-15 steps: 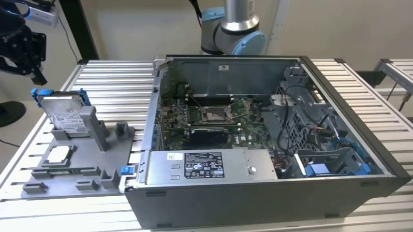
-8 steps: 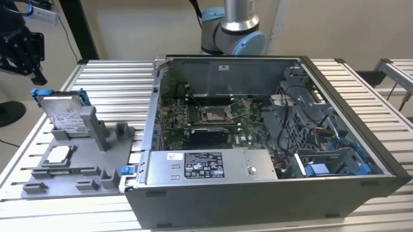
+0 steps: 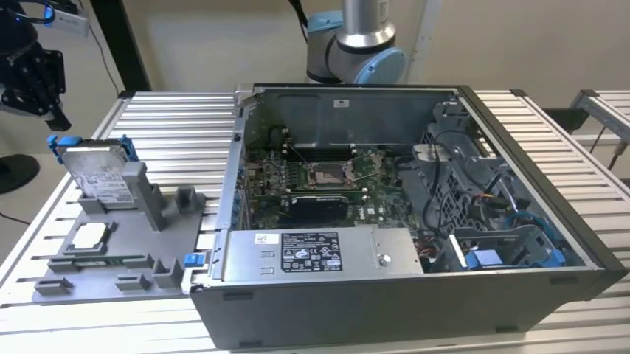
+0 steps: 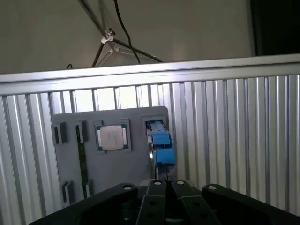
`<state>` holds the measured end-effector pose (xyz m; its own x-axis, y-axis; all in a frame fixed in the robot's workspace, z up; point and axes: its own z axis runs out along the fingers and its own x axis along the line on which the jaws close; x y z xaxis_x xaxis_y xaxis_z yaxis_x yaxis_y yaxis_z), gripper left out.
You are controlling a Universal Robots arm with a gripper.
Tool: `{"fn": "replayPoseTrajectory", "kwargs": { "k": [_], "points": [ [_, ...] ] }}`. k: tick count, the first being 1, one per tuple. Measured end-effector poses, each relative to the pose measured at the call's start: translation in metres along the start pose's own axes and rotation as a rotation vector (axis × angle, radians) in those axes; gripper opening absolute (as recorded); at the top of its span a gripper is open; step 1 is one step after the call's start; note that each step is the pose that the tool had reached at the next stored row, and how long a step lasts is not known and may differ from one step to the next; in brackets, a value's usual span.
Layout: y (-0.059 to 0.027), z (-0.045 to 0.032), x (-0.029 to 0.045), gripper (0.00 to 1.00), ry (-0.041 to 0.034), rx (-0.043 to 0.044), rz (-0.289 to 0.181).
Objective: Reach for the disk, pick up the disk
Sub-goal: 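Pick up the disk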
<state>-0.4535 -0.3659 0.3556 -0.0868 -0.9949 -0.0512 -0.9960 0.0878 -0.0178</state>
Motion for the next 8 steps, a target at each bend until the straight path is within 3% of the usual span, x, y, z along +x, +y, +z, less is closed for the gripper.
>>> {"fn": "replayPoseTrajectory", "kwargs": {
  "k": [8],
  "points": [
    [-0.0008, -0.0004, 0.0085, 0.0, -0.0005, -0.0016, -0.03]
  ]
}}
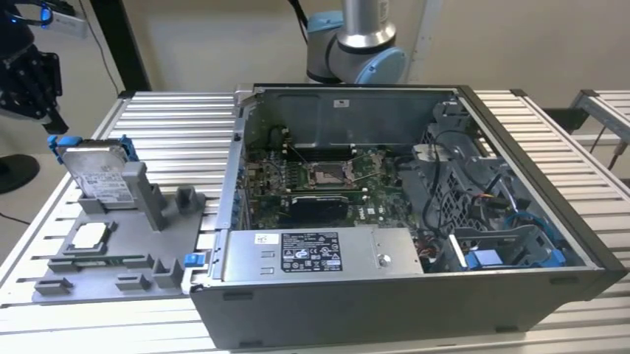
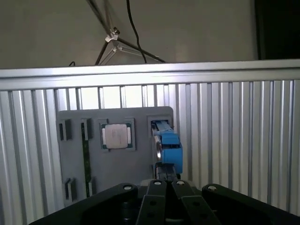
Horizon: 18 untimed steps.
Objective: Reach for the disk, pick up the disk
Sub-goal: 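Pick up the disk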
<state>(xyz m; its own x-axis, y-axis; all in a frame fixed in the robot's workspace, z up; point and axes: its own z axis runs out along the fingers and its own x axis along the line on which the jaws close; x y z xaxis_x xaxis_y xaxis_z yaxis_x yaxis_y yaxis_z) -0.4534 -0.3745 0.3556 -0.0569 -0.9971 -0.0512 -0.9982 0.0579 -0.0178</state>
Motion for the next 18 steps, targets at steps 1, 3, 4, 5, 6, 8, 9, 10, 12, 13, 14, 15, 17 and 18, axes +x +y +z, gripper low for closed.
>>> {"fn": "replayPoseTrajectory", "kwargs": {
  "k": [1, 3, 4, 5, 6, 8, 9, 10, 12, 13, 14, 15, 17, 18],
  "points": [
    [-0.0001, 0.0, 0.0011, 0.0, -0.0001, 0.0, -0.001],
    [-0.0001, -0.0001, 0.0024, 0.0, 0.0, -0.0002, -0.002],
    [-0.0001, -0.0002, 0.0026, 0.0, 0.0, -0.0002, -0.003],
    [-0.0001, -0.0001, 0.0026, 0.0, -0.0001, -0.0001, -0.003],
    [-0.0002, -0.0001, 0.0027, 0.0, -0.0001, -0.0002, -0.004],
    [-0.0002, -0.0001, 0.0028, 0.0, -0.0001, -0.0002, -0.004],
    [-0.0002, -0.0001, 0.0028, 0.0, -0.0001, -0.0001, -0.004],
    [-0.0002, -0.0001, 0.0028, 0.0, -0.0001, -0.0002, -0.004],
    [-0.0001, -0.0001, 0.0028, 0.0, -0.0001, -0.0002, -0.004],
    [-0.0001, -0.0001, 0.0028, 0.0, -0.0001, -0.0002, -0.004],
    [-0.0001, -0.0001, 0.0028, 0.0, -0.0001, -0.0002, -0.004],
    [-0.0002, -0.0001, 0.0028, 0.0, -0.0001, -0.0002, -0.004],
    [-0.0001, -0.0001, 0.0028, 0.0, -0.0001, -0.0002, -0.004],
    [-0.0001, -0.0001, 0.0028, 0.0, -0.0001, -0.0002, -0.004]
  ]
}}
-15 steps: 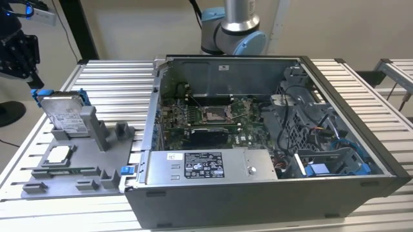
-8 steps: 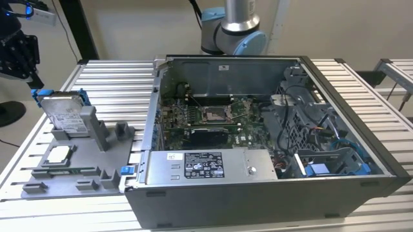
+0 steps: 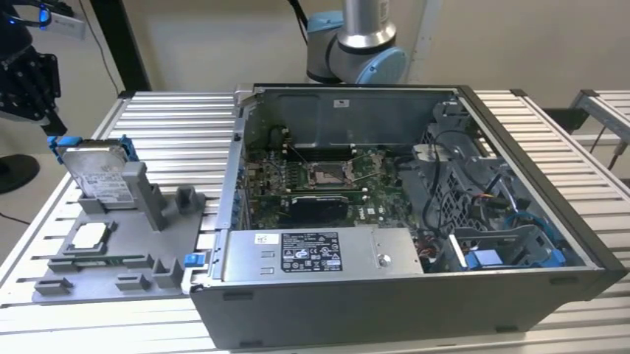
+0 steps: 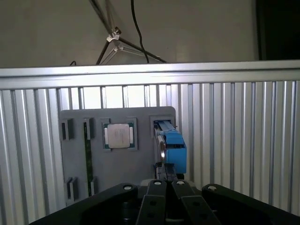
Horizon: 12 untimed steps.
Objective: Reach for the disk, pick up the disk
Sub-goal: 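Pick up the disk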
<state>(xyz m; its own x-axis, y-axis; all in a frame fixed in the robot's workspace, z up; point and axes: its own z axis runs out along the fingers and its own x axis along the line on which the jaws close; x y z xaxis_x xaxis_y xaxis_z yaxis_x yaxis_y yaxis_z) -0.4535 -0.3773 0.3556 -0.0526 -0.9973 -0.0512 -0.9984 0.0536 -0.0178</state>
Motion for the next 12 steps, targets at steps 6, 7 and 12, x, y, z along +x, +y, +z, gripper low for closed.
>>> {"fn": "replayPoseTrajectory", "kwargs": {
  "k": [6, 7, 12],
  "points": [
    [0.0, 0.0, 0.0, 1.0, 0.0, 0.0, 0.0],
    [0.0, 0.0, 0.0, 1.0, 0.0, 0.0, 0.0],
    [0.0, 0.0, 0.0, 1.0, 0.0, -0.0001, 0.0]
  ]
}}
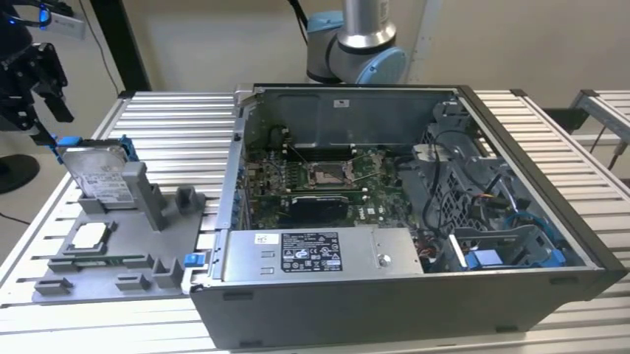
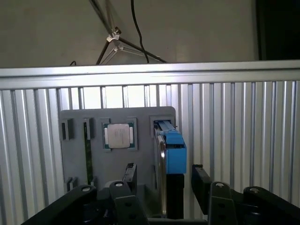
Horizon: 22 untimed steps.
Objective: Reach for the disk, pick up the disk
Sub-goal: 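Pick up the disk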
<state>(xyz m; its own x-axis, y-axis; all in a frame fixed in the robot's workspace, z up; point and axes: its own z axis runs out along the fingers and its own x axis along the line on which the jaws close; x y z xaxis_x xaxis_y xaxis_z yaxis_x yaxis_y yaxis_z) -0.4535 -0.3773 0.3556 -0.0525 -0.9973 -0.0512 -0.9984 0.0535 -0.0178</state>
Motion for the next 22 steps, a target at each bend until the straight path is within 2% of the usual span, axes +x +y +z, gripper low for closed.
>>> {"fn": "replayPoseTrajectory", "kwargs": {
  "k": [8, 19, 22],
  "points": [
    [0.0001, 0.0025, -0.0004, 1.0, 0.0, 0.0, 0.0],
    [0.0008, 0.0176, -0.0088, 1.0, 0.0032, 0.0004, -0.001],
    [0.0008, 0.022, -0.0092, 1.0, 0.0034, 0.0, -0.005]
  ]
}}
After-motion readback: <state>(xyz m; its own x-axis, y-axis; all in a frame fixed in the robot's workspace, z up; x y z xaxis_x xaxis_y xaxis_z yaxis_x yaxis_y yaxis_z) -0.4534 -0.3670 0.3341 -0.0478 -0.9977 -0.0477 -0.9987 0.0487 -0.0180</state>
